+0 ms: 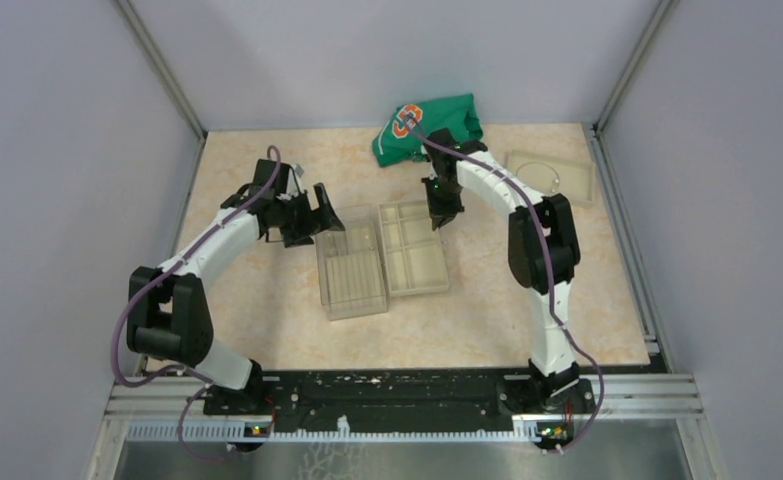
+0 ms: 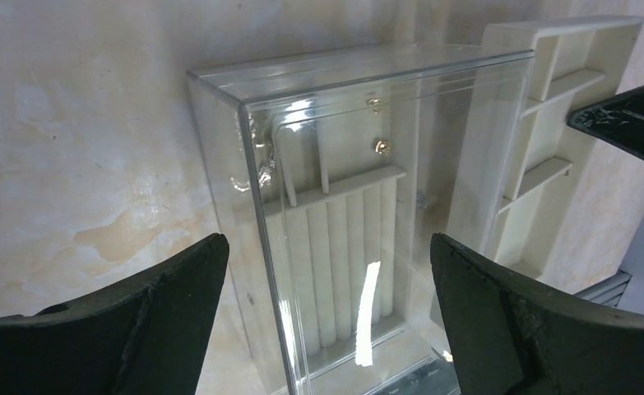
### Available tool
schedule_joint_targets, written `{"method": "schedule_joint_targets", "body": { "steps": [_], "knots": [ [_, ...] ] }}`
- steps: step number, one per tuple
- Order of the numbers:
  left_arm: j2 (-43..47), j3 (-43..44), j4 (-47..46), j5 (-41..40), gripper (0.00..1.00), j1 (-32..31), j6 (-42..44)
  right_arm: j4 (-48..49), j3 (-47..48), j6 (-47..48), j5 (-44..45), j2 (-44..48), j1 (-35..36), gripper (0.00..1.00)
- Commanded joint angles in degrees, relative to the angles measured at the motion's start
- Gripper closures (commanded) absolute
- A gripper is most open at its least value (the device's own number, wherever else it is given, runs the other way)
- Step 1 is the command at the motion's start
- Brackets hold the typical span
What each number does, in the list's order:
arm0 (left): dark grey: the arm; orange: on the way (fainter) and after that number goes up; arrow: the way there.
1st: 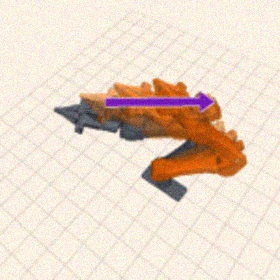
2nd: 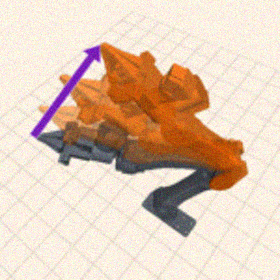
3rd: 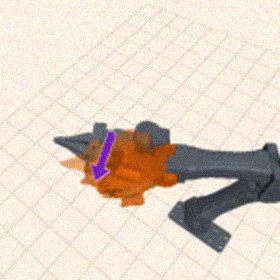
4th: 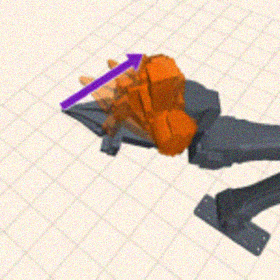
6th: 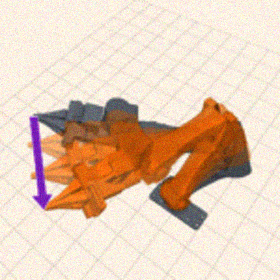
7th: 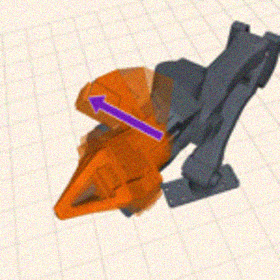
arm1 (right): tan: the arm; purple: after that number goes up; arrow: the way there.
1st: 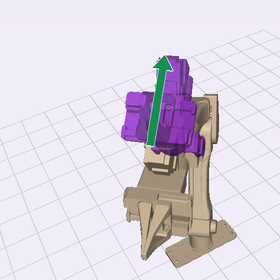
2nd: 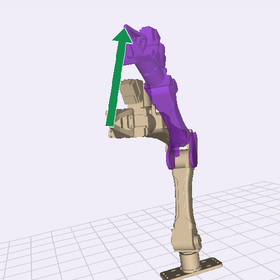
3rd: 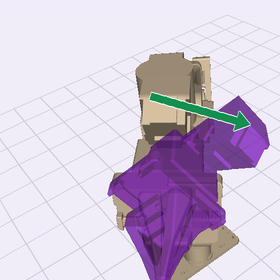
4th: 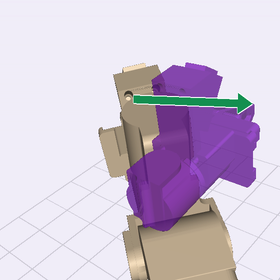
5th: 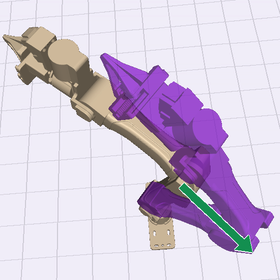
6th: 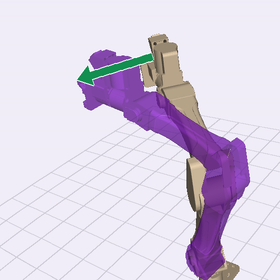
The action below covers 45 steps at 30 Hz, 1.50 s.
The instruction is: Organize the mixed jewelry
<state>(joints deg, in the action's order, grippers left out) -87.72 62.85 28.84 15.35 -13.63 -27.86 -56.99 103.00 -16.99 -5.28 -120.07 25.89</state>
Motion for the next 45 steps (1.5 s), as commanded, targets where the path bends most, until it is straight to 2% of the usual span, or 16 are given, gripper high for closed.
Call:
{"method": "schedule_joint_targets", "body": {
  "steps": [1, 13, 26, 45],
  "knots": [
    [0.78, 0.15, -4.55, 4.35, 0.02, 0.36, -0.57, -1.74, 3.87, 0.90, -0.02, -0.91, 1.31, 1.00],
    [-1.97, 1.03, -5.71, 8.40, 0.02, 0.36, -1.07, -2.49, 4.85, -0.17, 0.39, -1.98, 3.93, 1.00],
    [-1.43, 0.57, -5.38, 8.07, 0.01, 0.36, -1.31, -5.41, 4.80, -4.41, 5.03, -2.82, 5.22, 1.00],
    [-0.90, -1.24, -6.55, 9.63, 0.01, 0.36, -1.93, -6.90, 4.29, -7.97, 6.83, -3.17, 5.26, 1.00]
  ]
}}
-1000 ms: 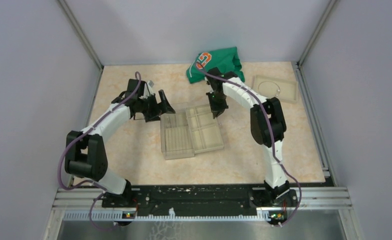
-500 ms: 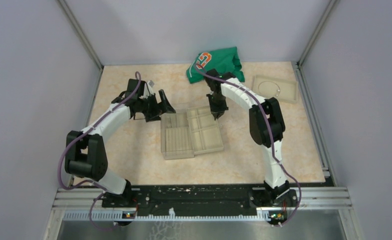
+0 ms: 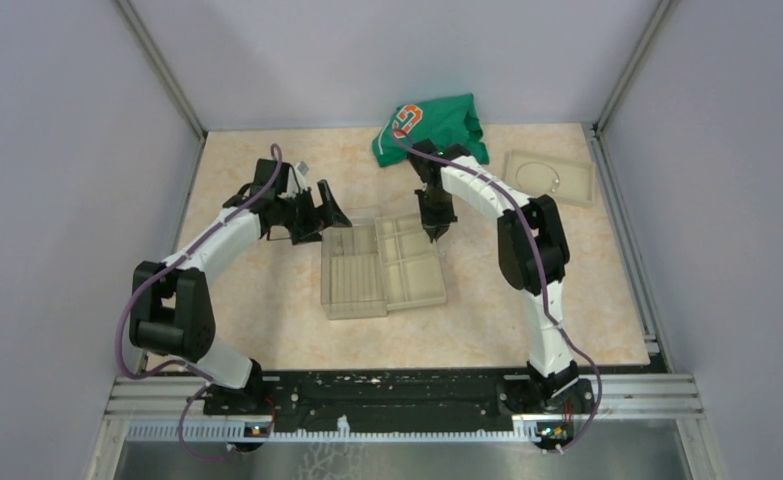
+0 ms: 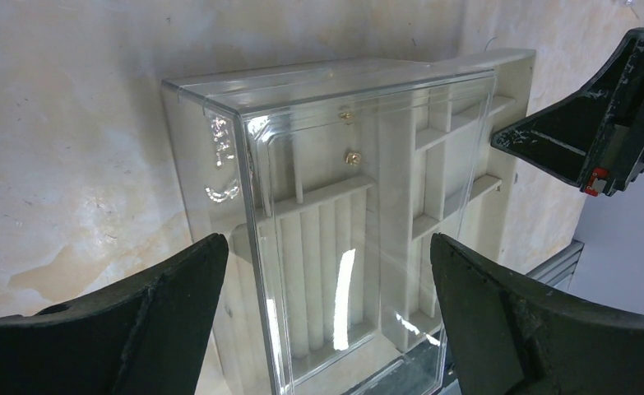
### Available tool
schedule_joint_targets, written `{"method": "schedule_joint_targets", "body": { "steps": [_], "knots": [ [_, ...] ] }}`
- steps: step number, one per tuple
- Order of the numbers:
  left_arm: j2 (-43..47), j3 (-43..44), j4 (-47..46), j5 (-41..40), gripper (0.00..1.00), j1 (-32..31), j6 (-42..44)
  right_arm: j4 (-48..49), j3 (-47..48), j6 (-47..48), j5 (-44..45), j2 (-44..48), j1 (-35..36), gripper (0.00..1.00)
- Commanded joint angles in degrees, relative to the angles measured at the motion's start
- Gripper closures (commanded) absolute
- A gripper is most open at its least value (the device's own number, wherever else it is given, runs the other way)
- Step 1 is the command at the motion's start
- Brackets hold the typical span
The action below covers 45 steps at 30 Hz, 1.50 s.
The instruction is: Organize the mixed jewelry
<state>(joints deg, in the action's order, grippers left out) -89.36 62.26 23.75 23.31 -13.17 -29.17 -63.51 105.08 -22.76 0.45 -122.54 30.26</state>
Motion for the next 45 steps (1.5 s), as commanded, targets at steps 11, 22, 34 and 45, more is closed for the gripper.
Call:
{"method": "schedule_joint_targets", "body": {
  "steps": [11, 22, 34, 45],
  "knots": [
    [0.85, -0.62, -1.02, 1.44, 0.01, -0.10, -0.28, -0.59, 3.73, -2.11, 0.51, -0.07, 0.81, 1.00],
    [1.12, -0.82, -0.25, 1.16, 0.02, -0.06, 0.25, -1.26, 5.19, -2.70, 0.23, -0.34, 0.15, 1.00],
    [1.01, -0.80, -0.72, 1.71, 0.02, -0.10, -0.15, -0.43, 3.98, -3.92, -0.18, -0.02, 0.78, 1.00],
    [1.44, -1.60, -1.25, 1.97, 0.02, -0.10, -0.54, 0.15, 3.39, -4.75, -0.18, -0.56, 1.73, 1.00]
  ]
}}
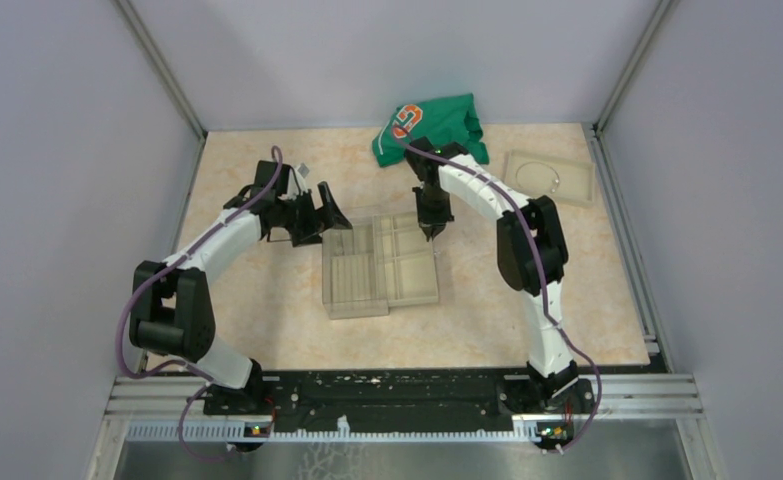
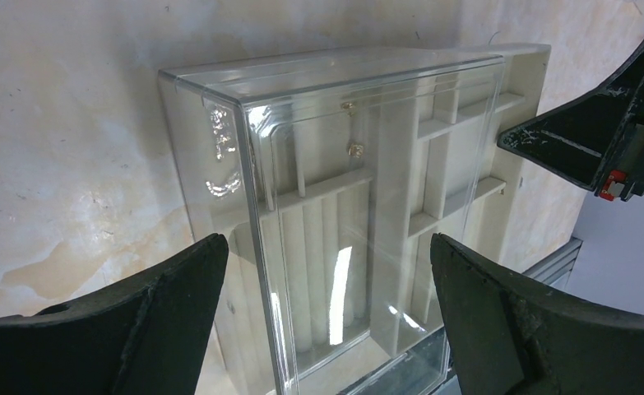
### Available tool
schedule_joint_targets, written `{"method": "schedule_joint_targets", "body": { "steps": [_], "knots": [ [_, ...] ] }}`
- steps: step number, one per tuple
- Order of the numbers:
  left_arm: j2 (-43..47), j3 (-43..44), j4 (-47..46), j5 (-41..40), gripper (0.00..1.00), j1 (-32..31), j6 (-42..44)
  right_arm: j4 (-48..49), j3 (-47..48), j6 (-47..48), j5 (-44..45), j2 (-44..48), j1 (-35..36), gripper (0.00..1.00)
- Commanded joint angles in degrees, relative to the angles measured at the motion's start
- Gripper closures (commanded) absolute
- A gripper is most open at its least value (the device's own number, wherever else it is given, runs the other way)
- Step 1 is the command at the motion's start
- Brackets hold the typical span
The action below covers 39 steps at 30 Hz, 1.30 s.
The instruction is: Organize the mixed jewelry
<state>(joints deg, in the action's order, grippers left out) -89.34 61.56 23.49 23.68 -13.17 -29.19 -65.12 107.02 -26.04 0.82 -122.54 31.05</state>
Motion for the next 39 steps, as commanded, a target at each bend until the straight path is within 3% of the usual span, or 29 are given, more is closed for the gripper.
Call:
{"method": "schedule_joint_targets", "body": {
  "steps": [1, 14, 29, 34, 39],
  "knots": [
    [1.41, -0.91, -1.11, 1.62, 0.02, -0.10, -0.52, 1.69, 1.62, -1.51, -0.56, -0.61, 0.94, 1.00],
    [1.41, -1.88, -2.36, 3.05, 0.02, -0.10, -1.55, 2.85, 2.56, -5.08, -3.57, -0.71, 2.35, 1.00],
    [1.17, -1.56, -3.01, 3.53, 0.02, -0.10, -1.94, 8.20, 7.93, -7.96, -14.64, -4.33, 6.39, 1.00],
    [1.49, -1.31, -2.44, 2.88, 0.02, -0.10, -1.76, 10.57, 5.72, -7.66, -12.00, -0.71, 5.68, 0.66],
    [1.42, -1.10, -1.98, 2.36, 0.02, -0.10, -1.49, 13.39, -0.11, -7.51, -11.90, 3.11, 2.04, 0.60]
  ]
}}
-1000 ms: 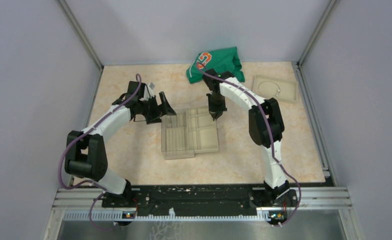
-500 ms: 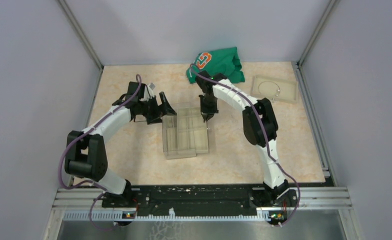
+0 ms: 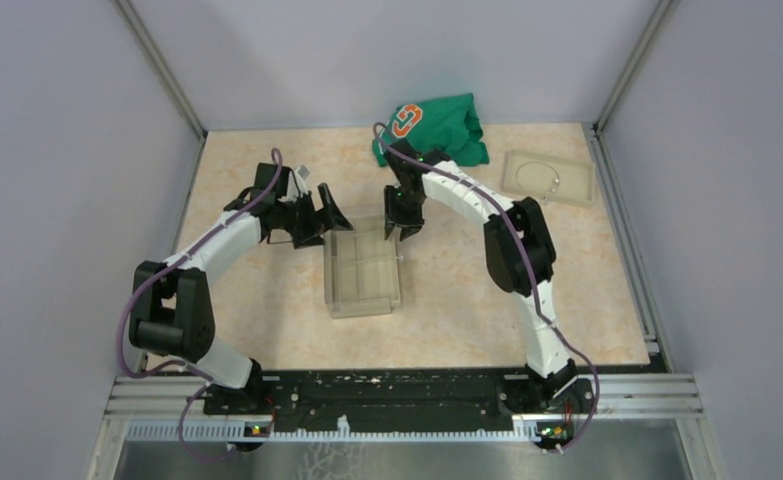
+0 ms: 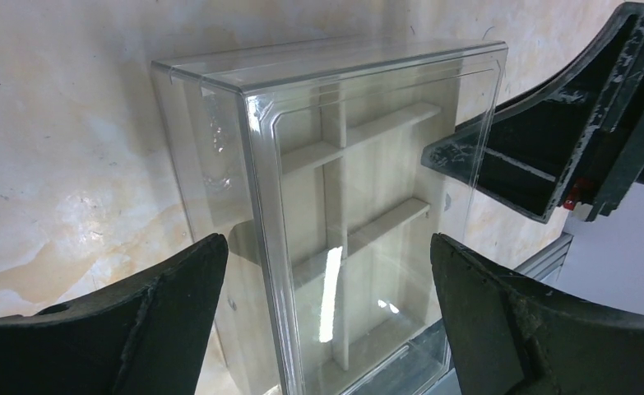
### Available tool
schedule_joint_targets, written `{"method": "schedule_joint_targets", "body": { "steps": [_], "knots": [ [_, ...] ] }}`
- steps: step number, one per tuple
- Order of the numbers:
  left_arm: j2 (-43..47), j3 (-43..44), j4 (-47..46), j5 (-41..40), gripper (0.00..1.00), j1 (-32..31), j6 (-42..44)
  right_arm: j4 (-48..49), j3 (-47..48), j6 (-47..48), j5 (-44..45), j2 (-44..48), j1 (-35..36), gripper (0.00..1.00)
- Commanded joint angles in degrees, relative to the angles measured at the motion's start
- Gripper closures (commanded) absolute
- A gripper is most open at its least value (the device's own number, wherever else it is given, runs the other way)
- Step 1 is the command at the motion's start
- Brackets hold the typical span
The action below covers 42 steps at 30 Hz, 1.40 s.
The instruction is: Organize the mixed jewelry
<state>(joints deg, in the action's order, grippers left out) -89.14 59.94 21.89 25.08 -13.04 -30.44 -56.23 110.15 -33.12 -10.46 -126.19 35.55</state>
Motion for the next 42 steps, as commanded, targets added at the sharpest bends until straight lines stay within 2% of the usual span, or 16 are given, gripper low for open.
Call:
{"method": "schedule_joint_targets", "body": {
  "steps": [1, 4, 5, 9, 10, 16, 25, 30, 36, 42],
  "knots": [
    [1.24, 0.59, -0.28, 0.86, 0.02, -0.19, -0.17, 5.52, -4.77, -0.56, -0.75, 8.02, -3.28, 0.60],
    [1.10, 0.70, -0.21, 1.01, 0.01, -0.15, -0.07, 8.68, -8.73, -0.64, -1.67, 10.62, -5.29, 0.61],
    [0.97, 0.75, -0.12, 1.07, 0.01, -0.19, 0.00, 9.12, -9.51, -0.75, -1.54, 11.14, -5.73, 0.64],
    [0.88, 0.94, -0.05, 1.47, 0.02, -0.15, 0.04, 10.44, -11.66, -1.46, -1.81, 10.80, -6.19, 0.95],
    [0.94, 0.96, -0.04, 1.52, 0.02, -0.19, 0.10, 10.70, -11.74, -1.69, -2.82, 10.36, -6.19, 1.00],
    [0.56, 1.29, 0.04, 2.01, 0.02, -0.23, 0.16, 13.57, -12.55, -3.75, -6.35, 9.44, -5.81, 1.00],
    [-0.68, 1.93, -0.27, 3.92, 0.02, -0.23, -0.35, 16.52, -7.73, -6.57, -15.62, 5.92, -1.19, 1.00],
    [0.02, 1.78, 0.16, 2.93, 0.02, -0.23, -0.33, 15.63, -9.21, -5.07, -10.94, 8.59, -1.96, 1.00],
    [0.29, 1.22, 0.43, 2.38, 0.01, -0.23, -0.30, 23.79, -22.45, -7.11, -5.02, 18.75, -8.47, 1.00],
    [0.02, 0.74, -0.19, 3.06, 0.02, -0.23, -0.63, 21.20, -23.74, -5.37, -3.99, 17.55, -9.40, 1.00]
  ]
}}
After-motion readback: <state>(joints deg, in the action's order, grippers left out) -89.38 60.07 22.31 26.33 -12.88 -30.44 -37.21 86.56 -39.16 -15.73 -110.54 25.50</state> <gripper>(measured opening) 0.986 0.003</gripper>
